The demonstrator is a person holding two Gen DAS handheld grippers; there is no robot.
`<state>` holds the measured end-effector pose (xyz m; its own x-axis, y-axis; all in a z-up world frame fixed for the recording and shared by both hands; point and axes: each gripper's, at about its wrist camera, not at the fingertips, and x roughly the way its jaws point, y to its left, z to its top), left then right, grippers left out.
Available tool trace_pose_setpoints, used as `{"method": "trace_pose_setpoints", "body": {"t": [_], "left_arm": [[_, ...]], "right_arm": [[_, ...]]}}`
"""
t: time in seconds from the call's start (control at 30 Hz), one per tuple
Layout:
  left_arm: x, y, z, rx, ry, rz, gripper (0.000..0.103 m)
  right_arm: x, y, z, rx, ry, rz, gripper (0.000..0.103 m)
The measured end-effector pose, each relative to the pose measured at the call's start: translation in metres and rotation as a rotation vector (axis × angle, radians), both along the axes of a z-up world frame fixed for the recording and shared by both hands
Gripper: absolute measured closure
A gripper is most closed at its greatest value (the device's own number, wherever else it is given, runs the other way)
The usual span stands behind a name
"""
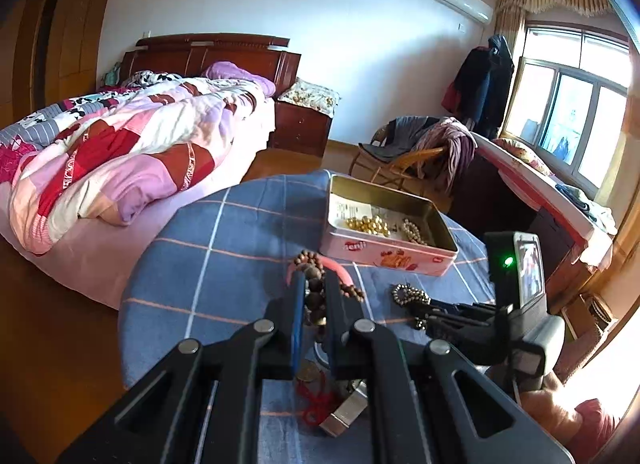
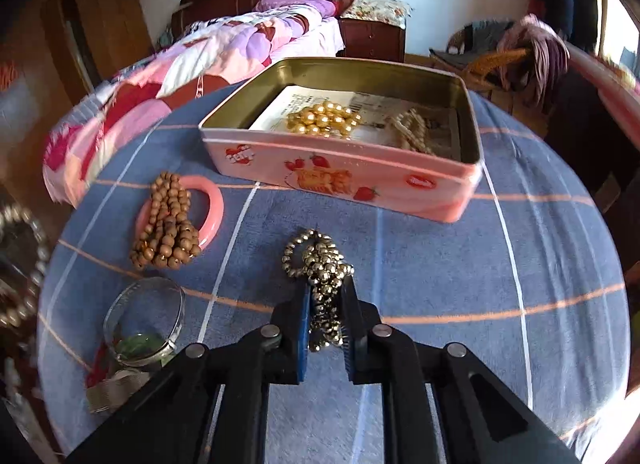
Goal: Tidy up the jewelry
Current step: 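Grasp the dark bead bracelet with the left tool while the right tool grasps the bronze bead necklace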
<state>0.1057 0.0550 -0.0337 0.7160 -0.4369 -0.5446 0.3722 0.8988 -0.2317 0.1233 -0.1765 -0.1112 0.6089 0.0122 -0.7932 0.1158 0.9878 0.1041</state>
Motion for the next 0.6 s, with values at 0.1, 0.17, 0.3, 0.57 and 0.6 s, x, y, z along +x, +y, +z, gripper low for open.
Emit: {"method": "trace_pose_setpoints", "body": {"t": [0.1,0.17,0.3,0.57,0.6], "left_arm": [[-0.002,-0.004,-0.001,0.009,0.001,-0.007,0.093],[-0.004,-0.006,-0.002,0.006,0.004,-0.013,0.093],[-0.008,-0.015,0.0,0.0,0.001,-0.035,0.093],[-0.019,-0.029,0.008,0.004,-0.017,-0.061,0.093],[-0.021,-0.029,0.01,0.002,-0.02,-0.063,0.093]], "right_arm": [[-0.018,-0.017,0.009,0.126,-0.049,-0.021,0.092],[-0.035,-0.022,0.022,0.149,-0.101,-0.043,0.092],[-0.06,-0.026,0.046,0.143,-0.182,-0.058,0.092],[-0.072,-0.016,0.079,0.036,-0.259,-0.072,0.092],[-0.073,-0.015,0.081,0.03,-0.261,-0.071,0.092]]}}
